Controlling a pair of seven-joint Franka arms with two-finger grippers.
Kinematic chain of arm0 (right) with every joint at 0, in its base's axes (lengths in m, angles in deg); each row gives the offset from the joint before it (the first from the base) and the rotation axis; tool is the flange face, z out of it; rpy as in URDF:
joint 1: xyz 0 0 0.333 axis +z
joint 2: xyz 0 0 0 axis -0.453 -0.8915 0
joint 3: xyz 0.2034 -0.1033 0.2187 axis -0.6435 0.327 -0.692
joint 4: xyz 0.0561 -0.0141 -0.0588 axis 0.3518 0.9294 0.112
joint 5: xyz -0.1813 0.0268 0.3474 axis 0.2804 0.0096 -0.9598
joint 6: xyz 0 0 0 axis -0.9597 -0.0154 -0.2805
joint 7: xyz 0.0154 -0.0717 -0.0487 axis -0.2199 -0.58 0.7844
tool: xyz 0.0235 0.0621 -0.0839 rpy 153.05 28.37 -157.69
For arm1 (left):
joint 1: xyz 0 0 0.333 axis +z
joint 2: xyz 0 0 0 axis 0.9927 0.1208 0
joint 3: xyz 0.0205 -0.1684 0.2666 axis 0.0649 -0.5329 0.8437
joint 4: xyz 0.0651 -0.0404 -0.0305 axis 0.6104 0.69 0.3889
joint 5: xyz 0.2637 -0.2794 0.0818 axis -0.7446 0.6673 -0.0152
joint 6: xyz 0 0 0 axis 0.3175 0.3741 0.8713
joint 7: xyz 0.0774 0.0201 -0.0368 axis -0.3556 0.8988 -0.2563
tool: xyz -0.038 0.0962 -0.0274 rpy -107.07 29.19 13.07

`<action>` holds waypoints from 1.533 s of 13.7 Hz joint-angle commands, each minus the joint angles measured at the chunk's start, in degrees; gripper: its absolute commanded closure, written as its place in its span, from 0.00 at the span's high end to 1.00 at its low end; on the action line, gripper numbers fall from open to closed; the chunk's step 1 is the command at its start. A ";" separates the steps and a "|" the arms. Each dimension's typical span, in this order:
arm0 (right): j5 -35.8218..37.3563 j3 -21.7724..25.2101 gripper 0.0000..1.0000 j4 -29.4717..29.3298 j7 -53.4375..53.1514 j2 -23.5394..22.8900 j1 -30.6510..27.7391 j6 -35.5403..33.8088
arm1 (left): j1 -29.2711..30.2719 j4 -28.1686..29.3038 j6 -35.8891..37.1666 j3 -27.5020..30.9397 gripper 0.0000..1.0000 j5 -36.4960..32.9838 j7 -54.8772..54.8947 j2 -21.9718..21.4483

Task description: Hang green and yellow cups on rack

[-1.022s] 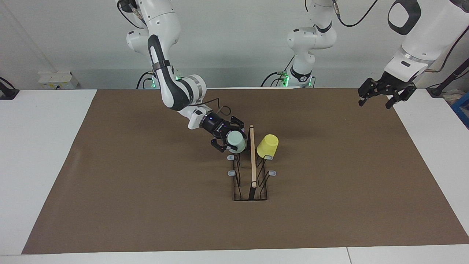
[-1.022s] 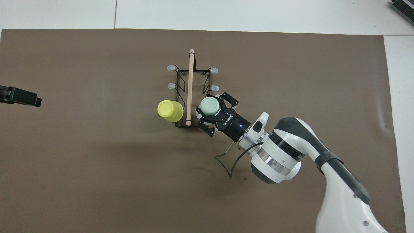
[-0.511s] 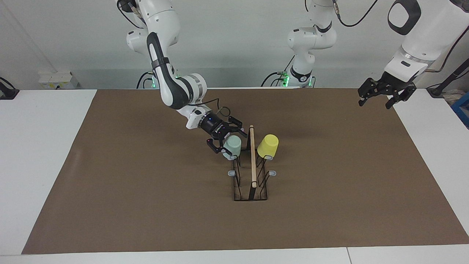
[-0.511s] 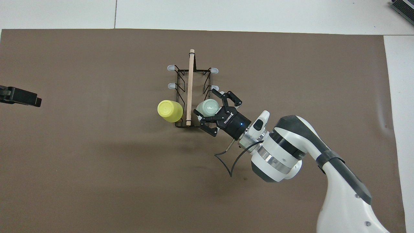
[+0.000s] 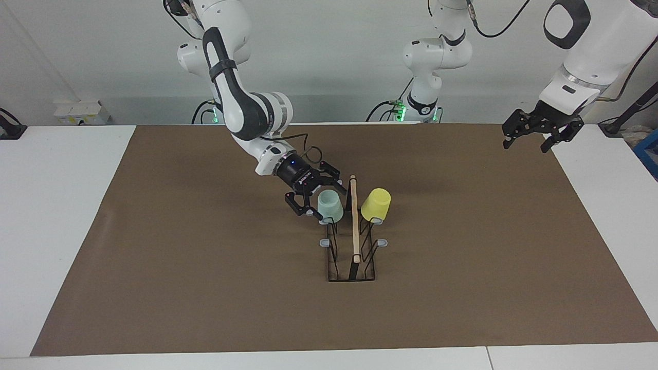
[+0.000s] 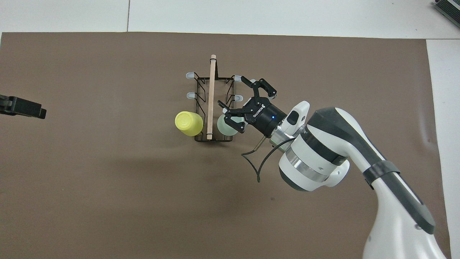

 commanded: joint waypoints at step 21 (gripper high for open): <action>104.54 26.03 1.00 -7.05 -55.98 1.48 -0.37 -33.60 | -0.13 0.61 2.25 -0.76 1.00 0.27 0.20 -1.28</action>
